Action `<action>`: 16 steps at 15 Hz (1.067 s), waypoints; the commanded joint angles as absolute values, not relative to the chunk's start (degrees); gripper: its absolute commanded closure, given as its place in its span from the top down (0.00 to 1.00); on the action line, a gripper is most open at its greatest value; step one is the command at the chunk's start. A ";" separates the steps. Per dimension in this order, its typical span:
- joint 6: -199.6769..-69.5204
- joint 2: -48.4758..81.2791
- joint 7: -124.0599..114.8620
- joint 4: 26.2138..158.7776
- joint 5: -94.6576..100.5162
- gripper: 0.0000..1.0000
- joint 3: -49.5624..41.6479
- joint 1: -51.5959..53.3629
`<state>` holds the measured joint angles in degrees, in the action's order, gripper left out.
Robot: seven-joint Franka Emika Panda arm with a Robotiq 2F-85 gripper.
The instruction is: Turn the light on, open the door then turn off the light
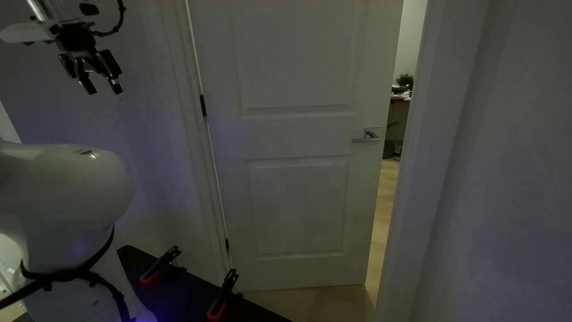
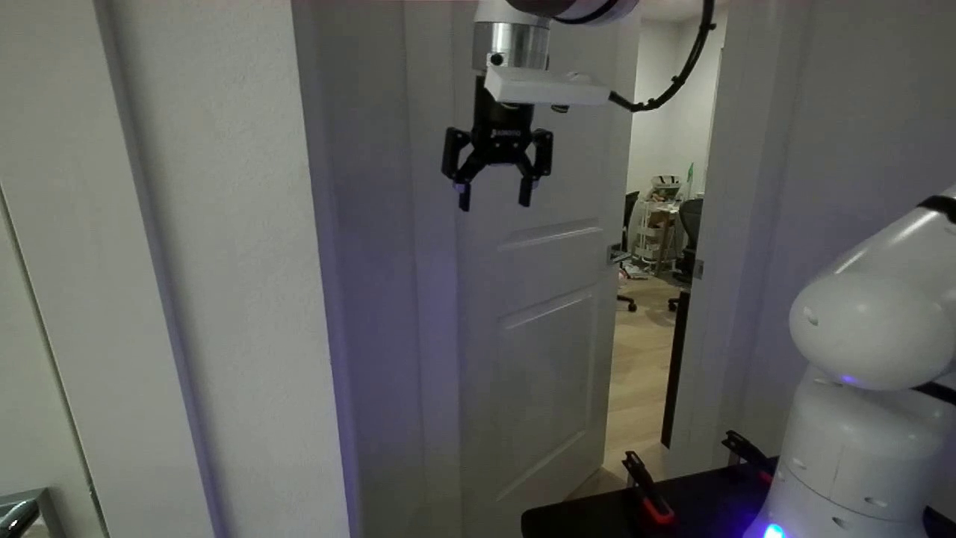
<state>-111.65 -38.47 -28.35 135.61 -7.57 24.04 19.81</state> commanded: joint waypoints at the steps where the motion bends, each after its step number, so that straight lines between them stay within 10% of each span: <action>1: -106.95 -50.75 -27.45 141.74 -3.74 1.00 24.27 18.15; 16: -98.18 -63.09 -24.60 143.70 -2.93 1.00 25.00 15.84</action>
